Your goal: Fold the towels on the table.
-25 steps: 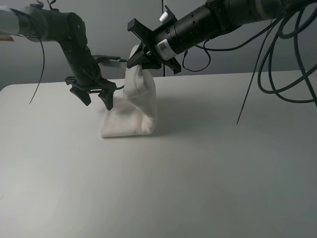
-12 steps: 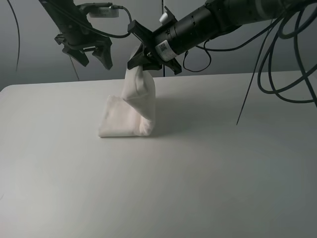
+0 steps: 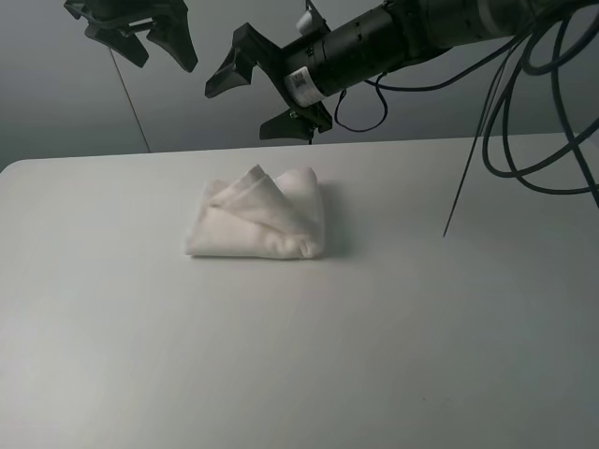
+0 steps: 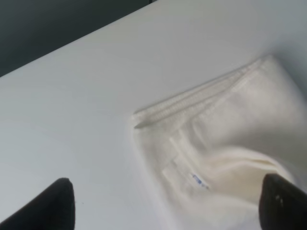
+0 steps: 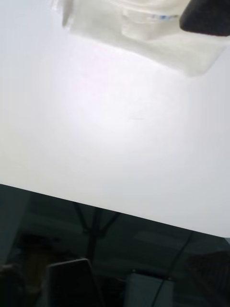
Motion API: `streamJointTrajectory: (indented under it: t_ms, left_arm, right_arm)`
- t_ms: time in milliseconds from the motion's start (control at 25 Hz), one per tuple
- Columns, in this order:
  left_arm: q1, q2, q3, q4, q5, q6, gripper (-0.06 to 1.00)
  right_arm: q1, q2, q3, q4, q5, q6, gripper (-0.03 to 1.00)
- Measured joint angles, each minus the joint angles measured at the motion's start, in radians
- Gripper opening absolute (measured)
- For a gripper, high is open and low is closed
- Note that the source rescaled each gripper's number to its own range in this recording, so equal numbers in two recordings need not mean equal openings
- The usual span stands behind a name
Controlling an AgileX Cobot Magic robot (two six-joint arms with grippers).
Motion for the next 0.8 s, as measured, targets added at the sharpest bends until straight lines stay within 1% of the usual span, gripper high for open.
streamJointTrajectory:
  t_ms: [160,280,360,400,480,600,640,720,800]
  left_arm:
    - [0.000,-0.017,0.000,-0.001,0.000,0.003,0.99]
    - [0.000,-0.025,0.000,-0.001,0.000,0.003,0.99]
    - [0.000,-0.034,0.000,-0.001,0.000,0.003,0.99]
    - [0.000,-0.039,0.000,-0.001,0.000,0.003,0.99]
    - [0.000,-0.054,0.000,0.001,0.000,0.003,0.99]
    - [0.000,-0.082,0.000,0.017,0.002,0.004,0.99]
    - [0.000,-0.092,0.000,0.025,0.002,0.004,0.99]
    - [0.000,-0.113,0.000,0.031,0.002,0.004,0.99]
    - [0.000,-0.138,0.000,0.037,0.002,0.004,0.99]
  right_arm:
    - [0.034,0.000,0.000,0.000,-0.016,-0.019,1.00]
    - [0.038,0.000,0.000,-0.009,-0.019,-0.044,1.00]
    - [0.038,0.000,-0.002,-0.056,-0.019,-0.045,1.00]
    - [0.038,0.000,-0.002,-0.105,-0.019,-0.034,1.00]
    - [0.038,-0.012,-0.002,-0.235,-0.019,0.018,1.00]
    - [0.038,-0.049,-0.002,-0.519,-0.013,0.147,1.00]
    - [0.038,-0.067,-0.002,-0.594,-0.005,0.189,1.00]
    - [0.038,-0.106,-0.002,-0.742,0.029,0.234,1.00]
    - [0.038,-0.150,-0.002,-0.846,0.067,0.258,1.00]
